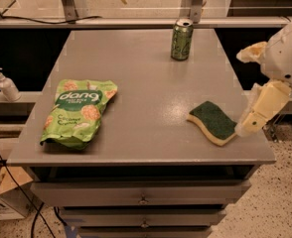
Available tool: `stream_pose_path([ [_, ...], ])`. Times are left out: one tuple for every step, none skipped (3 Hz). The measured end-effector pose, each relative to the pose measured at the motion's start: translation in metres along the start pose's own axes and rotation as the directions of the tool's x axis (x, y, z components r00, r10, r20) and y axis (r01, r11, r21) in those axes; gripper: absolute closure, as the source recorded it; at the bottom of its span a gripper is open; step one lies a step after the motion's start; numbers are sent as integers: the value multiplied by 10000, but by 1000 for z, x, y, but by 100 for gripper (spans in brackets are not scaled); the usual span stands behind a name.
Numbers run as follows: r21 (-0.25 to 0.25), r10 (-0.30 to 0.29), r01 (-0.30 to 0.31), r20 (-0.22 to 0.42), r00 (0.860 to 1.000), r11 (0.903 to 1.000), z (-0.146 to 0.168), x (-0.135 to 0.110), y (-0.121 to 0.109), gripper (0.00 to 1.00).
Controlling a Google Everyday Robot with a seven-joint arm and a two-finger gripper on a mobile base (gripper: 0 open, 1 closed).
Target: Pick sponge
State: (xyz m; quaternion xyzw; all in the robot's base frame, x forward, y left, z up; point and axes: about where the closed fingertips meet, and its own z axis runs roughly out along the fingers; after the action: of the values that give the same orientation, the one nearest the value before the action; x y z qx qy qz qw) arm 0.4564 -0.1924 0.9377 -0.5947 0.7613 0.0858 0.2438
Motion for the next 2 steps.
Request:
stream_pose_path([
  [-41, 351, -351, 130, 9993, 9994, -2, 0, -1, 0],
  [-58, 865, -863, 452, 9952, 9963, 13, 9, -7, 0],
])
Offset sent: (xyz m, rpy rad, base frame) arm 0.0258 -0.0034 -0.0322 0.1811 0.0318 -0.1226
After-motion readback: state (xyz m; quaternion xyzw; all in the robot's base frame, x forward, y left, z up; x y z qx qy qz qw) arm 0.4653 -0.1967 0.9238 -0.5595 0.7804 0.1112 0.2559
